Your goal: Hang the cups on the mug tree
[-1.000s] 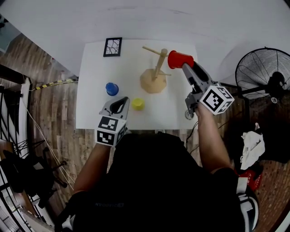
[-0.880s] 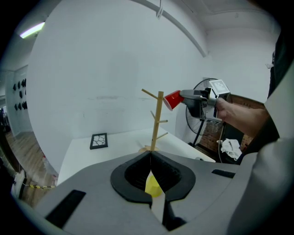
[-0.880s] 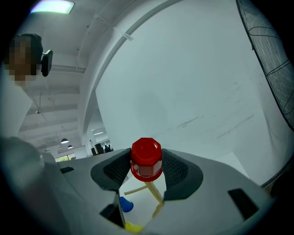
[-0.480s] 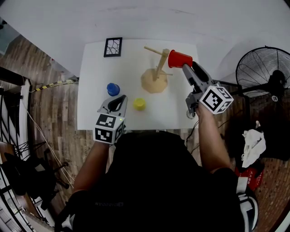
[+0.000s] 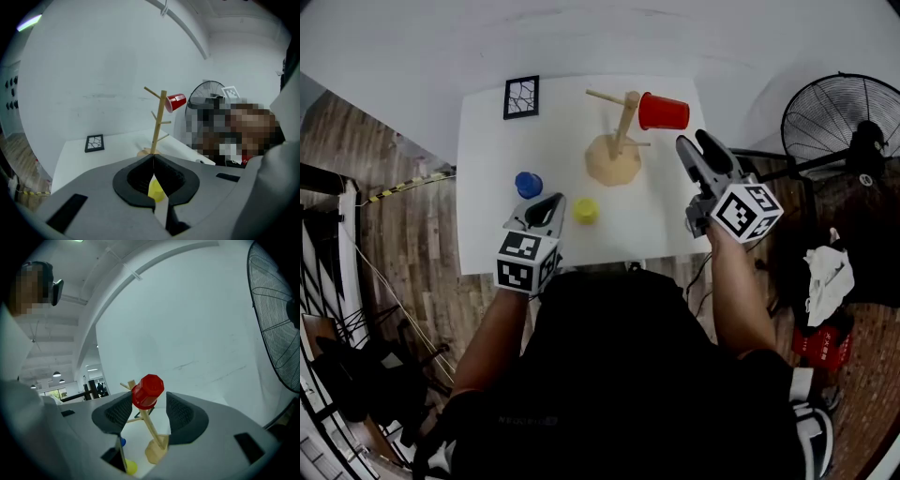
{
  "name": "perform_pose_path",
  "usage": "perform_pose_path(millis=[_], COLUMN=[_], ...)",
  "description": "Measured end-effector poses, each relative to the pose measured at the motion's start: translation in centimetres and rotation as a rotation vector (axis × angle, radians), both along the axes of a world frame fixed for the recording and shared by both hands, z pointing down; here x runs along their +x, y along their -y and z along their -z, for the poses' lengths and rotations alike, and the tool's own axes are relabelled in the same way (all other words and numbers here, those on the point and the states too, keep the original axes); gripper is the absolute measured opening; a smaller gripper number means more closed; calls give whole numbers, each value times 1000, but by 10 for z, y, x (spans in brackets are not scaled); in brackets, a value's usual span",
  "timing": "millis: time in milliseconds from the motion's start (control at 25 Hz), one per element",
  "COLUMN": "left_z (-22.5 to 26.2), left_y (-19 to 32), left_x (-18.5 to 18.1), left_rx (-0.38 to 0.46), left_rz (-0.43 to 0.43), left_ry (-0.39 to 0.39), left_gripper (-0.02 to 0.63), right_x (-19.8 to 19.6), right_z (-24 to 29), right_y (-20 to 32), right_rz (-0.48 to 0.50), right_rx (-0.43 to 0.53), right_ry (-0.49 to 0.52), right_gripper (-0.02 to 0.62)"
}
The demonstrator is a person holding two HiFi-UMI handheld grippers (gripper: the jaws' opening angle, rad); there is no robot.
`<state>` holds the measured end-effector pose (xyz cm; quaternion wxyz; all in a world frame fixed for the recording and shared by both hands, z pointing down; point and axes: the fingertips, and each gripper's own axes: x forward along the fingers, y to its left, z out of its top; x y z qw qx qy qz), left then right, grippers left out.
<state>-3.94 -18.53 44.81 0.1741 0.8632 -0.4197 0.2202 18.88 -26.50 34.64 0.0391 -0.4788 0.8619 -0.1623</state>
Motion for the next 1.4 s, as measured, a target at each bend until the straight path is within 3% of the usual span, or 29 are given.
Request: perform_pose_path(millis=[160, 400, 640, 880, 1160, 1400], left_z=[-6, -16, -31, -43, -53, -62], left_y=[1, -2, -13, -22, -31, -42], left_x=[0, 1, -19, -41, -63, -82], left_rx=[-33, -41, -62, -82, -98, -115], left_rz=[3, -7, -4, 28, 62, 90], left_ry=[-40, -5, 42, 52, 43, 45], left_gripper=[17, 17, 17, 17, 17, 17], right_x=[-8, -27, -70, -114, -162, -185], right_z=[-15, -53, -100, -138, -171, -213], right_y=[-15, -36, -54, -69, -83, -85], right_rz=[7, 56, 143, 253, 389, 450], right_rx=[-16, -103, -211, -271, -276, -330], right_ry=[-58, -77, -122, -245, -432, -551], right_gripper=[215, 215, 215, 215, 215, 215])
